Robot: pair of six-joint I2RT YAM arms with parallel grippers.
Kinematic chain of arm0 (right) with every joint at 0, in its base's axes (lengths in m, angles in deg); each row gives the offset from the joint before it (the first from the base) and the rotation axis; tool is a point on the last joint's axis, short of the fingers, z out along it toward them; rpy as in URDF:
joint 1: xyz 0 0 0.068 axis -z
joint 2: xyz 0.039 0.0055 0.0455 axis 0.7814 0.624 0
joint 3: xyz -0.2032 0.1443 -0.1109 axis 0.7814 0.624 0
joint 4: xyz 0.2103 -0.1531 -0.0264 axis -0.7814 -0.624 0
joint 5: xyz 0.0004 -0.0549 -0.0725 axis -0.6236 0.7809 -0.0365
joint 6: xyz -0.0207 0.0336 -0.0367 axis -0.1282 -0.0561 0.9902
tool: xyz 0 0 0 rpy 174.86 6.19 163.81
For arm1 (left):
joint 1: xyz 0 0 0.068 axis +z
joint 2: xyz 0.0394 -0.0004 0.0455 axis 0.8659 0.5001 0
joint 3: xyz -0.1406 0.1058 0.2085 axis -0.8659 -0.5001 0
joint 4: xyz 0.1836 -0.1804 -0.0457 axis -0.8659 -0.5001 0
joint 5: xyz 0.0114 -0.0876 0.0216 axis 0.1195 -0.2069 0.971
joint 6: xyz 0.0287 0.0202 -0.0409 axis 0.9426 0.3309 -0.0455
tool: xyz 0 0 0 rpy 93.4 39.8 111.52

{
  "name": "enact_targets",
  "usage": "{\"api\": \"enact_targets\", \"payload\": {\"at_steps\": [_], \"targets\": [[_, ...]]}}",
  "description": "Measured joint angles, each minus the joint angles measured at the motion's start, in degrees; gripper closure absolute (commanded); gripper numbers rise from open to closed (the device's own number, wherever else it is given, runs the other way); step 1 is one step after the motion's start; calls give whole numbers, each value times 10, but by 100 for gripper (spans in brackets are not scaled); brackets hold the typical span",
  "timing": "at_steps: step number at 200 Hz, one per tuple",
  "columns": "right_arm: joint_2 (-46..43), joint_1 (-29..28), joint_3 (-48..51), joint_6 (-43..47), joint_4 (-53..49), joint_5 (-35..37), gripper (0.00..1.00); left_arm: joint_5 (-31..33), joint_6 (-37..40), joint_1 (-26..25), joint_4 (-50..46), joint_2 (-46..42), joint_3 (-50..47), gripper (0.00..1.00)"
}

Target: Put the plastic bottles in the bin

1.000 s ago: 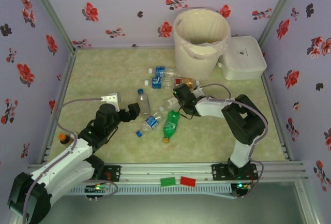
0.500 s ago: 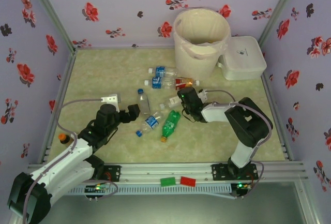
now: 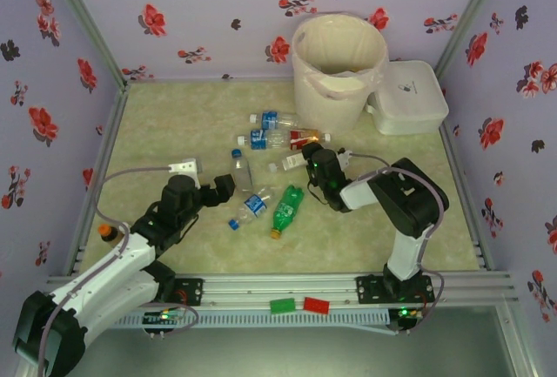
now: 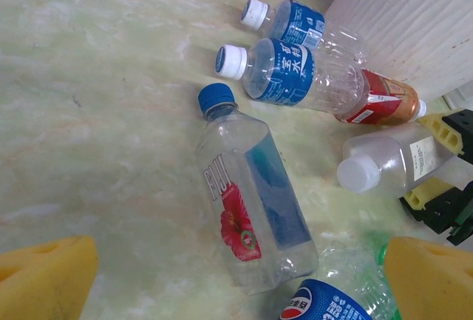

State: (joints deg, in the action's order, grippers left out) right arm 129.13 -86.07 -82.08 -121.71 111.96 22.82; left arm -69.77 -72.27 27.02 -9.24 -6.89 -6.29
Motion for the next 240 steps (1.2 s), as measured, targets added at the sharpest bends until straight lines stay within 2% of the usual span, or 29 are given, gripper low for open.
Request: {"api": "enact_targets", "payload": {"at_steps": [31,79,140,164,201,240], "targets": [[-50,18,16,45,-37,9,61,0,0,0,-2,-1,8,0],[-215,38,47,123,-120,17,61,0,0,0,-4,-3,10,0],[-515,54,56,271,-376,78,61,1,1,1,-7,-1,11,0],[-596,61,39,330,-463,95,61,2,2,3,4,19,12,0],[-614,81,-61,424,-553,101,61,2,5,3,14,58,26,0],[-536,116,-234,525,-561,87,61,2,7,4,13,68,38,0]]}}
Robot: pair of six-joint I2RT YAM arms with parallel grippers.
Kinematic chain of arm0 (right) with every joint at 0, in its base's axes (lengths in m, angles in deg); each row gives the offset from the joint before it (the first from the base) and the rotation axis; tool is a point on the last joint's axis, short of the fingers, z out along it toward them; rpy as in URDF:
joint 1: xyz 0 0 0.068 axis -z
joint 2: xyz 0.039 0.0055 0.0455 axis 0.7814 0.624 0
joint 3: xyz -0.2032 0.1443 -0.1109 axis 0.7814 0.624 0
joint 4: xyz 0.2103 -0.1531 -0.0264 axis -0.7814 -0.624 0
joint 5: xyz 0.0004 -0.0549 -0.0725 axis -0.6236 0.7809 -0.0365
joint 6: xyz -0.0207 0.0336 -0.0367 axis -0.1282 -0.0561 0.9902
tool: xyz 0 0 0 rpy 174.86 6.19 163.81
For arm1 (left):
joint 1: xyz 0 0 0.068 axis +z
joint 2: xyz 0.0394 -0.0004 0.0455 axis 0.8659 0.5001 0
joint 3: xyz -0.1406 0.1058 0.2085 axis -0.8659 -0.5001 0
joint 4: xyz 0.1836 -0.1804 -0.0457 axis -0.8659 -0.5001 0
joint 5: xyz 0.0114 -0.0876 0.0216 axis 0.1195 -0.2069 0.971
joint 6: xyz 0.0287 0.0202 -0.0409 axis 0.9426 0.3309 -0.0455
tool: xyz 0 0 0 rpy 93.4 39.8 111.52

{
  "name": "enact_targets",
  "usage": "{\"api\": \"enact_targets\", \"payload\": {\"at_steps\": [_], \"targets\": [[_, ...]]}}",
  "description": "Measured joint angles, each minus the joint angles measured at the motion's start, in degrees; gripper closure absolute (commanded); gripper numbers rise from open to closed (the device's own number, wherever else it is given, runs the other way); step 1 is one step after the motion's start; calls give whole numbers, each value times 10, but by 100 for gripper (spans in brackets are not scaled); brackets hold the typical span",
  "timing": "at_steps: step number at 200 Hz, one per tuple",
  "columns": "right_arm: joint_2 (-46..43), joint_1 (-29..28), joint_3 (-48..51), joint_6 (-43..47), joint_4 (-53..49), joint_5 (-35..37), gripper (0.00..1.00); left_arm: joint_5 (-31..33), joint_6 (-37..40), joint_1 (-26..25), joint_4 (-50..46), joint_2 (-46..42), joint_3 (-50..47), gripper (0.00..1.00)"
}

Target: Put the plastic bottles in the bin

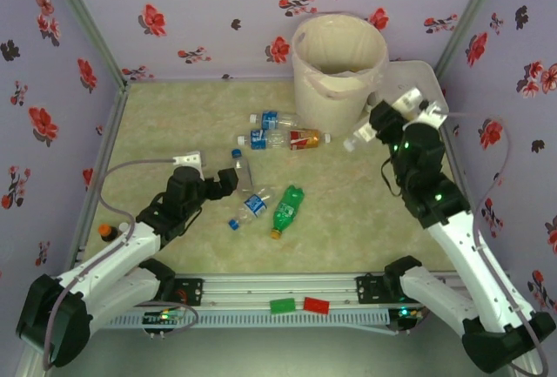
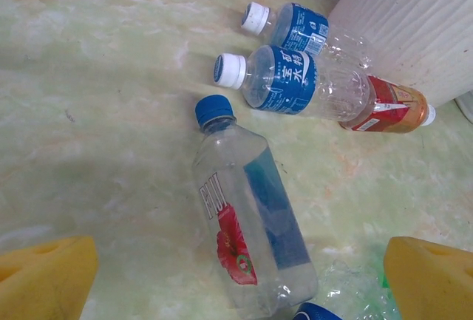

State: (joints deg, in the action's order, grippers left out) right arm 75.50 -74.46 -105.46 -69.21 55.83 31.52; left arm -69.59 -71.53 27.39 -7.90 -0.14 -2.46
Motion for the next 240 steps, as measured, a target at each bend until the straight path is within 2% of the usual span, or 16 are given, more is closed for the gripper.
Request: {"api": "enact_targets", "payload": {"at_steps": [29,78,123,165,192,204,226,240], "targets": [[104,32,-141,54,13,-29,61,0,0,0,-10,-1,1,0],[308,71,-336,92,60,-70,61,-4,-3,0,-17,-22,0,0],[480,86,-420,99,108,-119,61,-11,-6,0,-39,-37,0,0],[603,87,-497,99,92,-156,59,-18,-5,0,-48,-41,0,0],[643,87,-538,99,62,-170,45,-20,-5,0,-48,-41,0,0],[653,87,-553,99,49,-174,34,-20,-5,0,-48,-41,0,0],[666,87,-583,99,30,-182,8,-20,-5,0,-49,-41,0,0],[671,87,-601,100,21,-186,1,-20,-5,0,-51,-41,0,0]]}}
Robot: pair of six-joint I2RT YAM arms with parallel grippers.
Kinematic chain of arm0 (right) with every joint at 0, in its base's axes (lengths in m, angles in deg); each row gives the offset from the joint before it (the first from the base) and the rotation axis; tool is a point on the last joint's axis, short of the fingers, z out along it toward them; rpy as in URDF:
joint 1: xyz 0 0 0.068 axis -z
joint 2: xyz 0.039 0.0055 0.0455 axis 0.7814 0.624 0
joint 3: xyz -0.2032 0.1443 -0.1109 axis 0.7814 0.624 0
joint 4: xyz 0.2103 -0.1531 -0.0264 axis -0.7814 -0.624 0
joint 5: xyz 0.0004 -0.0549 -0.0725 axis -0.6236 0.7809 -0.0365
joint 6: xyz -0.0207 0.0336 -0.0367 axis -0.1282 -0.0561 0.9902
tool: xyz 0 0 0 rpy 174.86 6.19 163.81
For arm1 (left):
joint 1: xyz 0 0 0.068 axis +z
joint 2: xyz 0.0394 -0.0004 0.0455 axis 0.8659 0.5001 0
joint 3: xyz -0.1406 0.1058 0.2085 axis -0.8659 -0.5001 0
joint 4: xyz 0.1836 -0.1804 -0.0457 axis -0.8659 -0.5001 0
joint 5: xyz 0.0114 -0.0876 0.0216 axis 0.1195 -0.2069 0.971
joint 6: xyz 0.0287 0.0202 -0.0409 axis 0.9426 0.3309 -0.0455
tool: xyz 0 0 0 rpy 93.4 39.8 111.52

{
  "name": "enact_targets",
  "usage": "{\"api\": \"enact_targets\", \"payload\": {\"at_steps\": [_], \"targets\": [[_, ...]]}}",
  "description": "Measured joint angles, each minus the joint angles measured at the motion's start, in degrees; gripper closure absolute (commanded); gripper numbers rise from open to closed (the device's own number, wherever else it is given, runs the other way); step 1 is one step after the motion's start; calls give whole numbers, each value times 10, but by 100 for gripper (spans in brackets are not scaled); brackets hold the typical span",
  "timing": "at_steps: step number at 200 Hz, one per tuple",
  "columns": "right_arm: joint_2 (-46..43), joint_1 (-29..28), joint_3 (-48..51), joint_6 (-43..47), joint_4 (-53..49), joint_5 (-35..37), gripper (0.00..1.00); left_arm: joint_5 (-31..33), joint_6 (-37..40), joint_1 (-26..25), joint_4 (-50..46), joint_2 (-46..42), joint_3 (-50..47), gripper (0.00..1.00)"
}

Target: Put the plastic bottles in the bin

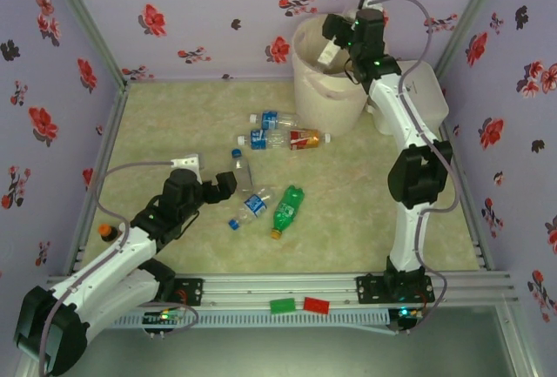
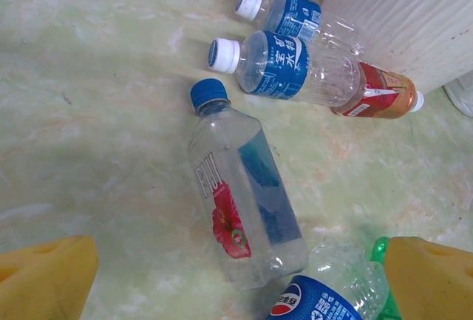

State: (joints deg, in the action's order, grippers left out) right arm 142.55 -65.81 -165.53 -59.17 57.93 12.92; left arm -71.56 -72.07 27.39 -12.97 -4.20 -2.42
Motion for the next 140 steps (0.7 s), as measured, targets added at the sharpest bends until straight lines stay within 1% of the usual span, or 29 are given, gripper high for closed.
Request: {"api": "enact_targets", "payload": {"at_steps": [39,61,80,102,140], "targets": [[-1,0,-32,0,-17,-9,0,0,0,0,-7,0,0,0],[-11,0,-33,3,-31,-14,0,0,0,0,-10,2,0,0],[-38,-2,-20,5,-49,-23,0,0,0,0,-10,10,0,0],[-111,-7,42,8,-61,-31,0,0,0,0,-10,26,4,0],[-287,-40,200,9,-63,-37,0,0,0,0,-11,72,27,0]]}}
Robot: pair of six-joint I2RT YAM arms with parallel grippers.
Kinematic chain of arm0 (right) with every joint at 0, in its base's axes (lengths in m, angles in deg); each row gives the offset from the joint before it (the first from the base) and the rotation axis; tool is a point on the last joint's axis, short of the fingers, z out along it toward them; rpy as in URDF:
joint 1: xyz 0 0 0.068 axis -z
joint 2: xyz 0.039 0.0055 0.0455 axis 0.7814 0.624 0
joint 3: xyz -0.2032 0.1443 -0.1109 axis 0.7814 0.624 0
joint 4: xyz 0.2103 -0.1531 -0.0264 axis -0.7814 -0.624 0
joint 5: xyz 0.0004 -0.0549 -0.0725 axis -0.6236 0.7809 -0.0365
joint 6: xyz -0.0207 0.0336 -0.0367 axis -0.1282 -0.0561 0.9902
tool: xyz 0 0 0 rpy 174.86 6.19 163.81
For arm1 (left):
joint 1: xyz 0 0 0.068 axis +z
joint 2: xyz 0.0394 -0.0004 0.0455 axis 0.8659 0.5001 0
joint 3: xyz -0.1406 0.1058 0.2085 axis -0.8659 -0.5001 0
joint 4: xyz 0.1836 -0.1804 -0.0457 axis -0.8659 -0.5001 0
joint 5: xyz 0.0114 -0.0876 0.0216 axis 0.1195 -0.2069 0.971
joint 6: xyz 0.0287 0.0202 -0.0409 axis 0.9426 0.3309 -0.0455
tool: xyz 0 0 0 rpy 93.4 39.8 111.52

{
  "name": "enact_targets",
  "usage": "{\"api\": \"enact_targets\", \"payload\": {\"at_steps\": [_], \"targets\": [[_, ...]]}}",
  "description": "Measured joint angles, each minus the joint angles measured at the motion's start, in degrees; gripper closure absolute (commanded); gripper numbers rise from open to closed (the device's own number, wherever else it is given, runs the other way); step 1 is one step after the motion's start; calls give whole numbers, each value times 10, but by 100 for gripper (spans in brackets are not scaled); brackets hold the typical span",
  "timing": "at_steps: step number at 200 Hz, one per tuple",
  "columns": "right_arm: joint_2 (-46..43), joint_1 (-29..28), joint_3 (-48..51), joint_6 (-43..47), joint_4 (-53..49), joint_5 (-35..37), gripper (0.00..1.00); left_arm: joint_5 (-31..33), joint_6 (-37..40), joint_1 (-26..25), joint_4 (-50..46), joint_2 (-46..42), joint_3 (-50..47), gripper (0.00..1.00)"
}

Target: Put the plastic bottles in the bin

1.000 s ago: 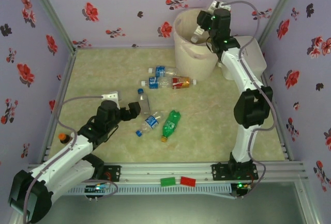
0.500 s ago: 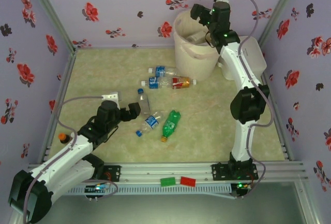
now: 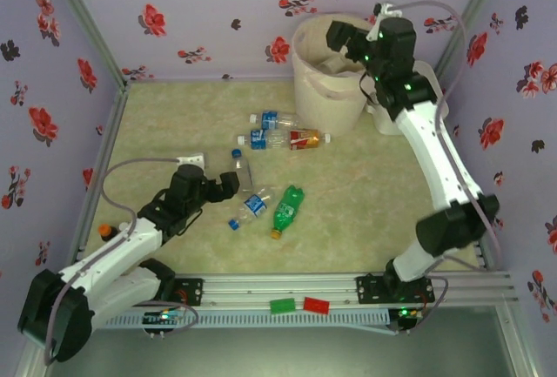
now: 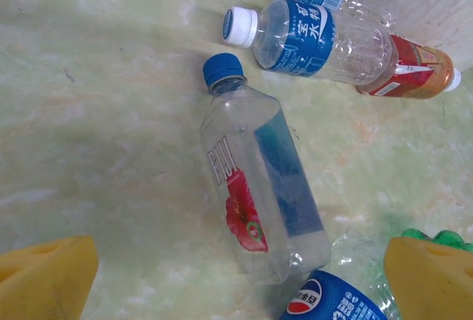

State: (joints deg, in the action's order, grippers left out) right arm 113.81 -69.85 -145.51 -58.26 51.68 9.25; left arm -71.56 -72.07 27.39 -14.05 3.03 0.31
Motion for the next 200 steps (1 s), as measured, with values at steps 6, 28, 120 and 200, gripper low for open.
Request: {"api": "enact_targets", "payload": {"at_steps": [6,28,120,200], "targets": [[-28,-8,28,0,3,0,0,0,-1,0,0,10,6,0],[-115,-35,136,-2,16,0,0,0,-5,0,-3,51,32,0],[-369,-106,619,-196,106,30,0,35,-43,-55,-40,236,151,0],[-356,-116,760,-322,164,59,0,57,-62,-78,-108,367,236,0]]}}
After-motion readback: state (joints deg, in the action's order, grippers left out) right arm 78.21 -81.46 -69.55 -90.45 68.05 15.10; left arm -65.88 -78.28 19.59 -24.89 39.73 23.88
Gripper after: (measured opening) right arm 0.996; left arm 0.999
